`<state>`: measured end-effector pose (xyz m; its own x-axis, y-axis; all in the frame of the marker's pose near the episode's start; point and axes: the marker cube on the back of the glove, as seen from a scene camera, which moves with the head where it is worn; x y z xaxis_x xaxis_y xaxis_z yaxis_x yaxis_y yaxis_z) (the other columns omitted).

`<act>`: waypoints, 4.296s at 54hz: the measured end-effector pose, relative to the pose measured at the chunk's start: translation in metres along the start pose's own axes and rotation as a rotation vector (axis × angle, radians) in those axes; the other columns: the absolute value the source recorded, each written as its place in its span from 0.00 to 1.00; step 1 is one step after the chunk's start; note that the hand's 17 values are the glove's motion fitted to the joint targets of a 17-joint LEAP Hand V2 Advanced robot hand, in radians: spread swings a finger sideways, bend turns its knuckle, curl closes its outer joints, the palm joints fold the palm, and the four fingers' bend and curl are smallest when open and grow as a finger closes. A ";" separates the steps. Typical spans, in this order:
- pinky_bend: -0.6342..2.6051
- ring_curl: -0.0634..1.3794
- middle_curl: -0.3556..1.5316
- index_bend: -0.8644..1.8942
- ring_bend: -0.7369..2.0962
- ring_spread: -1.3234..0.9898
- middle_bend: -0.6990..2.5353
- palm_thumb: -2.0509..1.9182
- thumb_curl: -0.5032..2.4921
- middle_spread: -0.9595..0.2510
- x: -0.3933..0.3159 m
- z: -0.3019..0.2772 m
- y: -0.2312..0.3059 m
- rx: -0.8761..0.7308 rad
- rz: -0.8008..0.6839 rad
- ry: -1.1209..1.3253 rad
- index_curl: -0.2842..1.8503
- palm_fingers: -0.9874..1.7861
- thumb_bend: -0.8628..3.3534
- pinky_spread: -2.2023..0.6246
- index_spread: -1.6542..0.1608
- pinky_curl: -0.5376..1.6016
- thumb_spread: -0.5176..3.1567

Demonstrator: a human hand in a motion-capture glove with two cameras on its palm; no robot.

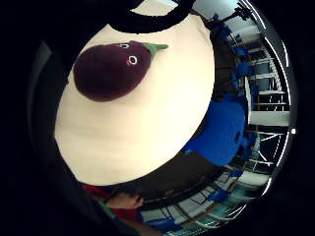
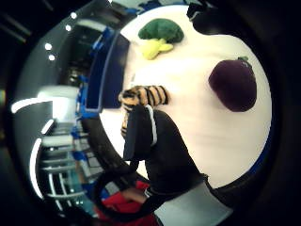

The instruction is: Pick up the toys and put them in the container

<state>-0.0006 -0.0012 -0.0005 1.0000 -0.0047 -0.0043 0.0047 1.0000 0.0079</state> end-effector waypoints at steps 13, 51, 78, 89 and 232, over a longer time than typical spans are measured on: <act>0.35 0.08 0.24 0.43 0.32 0.53 0.27 0.50 0.19 0.68 -0.008 0.000 -0.002 0.011 -0.033 0.021 0.21 0.40 0.20 0.79 0.74 0.34 0.42; 0.41 0.14 0.31 0.38 0.32 0.54 0.26 0.49 0.21 0.68 -0.115 0.045 -0.001 -0.064 -0.359 -0.042 0.27 0.34 0.18 0.80 0.71 0.40 0.45; 0.54 0.14 0.30 0.39 0.32 0.59 0.26 0.49 0.22 0.74 -0.154 0.097 -0.005 -0.363 -0.342 0.178 0.30 0.32 0.19 0.83 0.70 0.45 0.41; 0.55 0.18 0.28 0.39 0.38 0.59 0.26 0.53 0.24 0.76 -0.154 0.100 0.004 -0.342 -0.347 0.209 0.30 0.36 0.21 0.80 0.70 0.45 0.45; 0.59 0.15 0.28 0.36 0.31 0.61 0.25 0.47 0.22 0.76 0.056 0.031 -0.069 -0.139 0.057 0.102 0.25 0.27 0.18 0.83 0.72 0.41 0.39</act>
<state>0.0550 -0.0705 0.0292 0.9930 0.0455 -0.1092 -0.0593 0.9901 -0.1270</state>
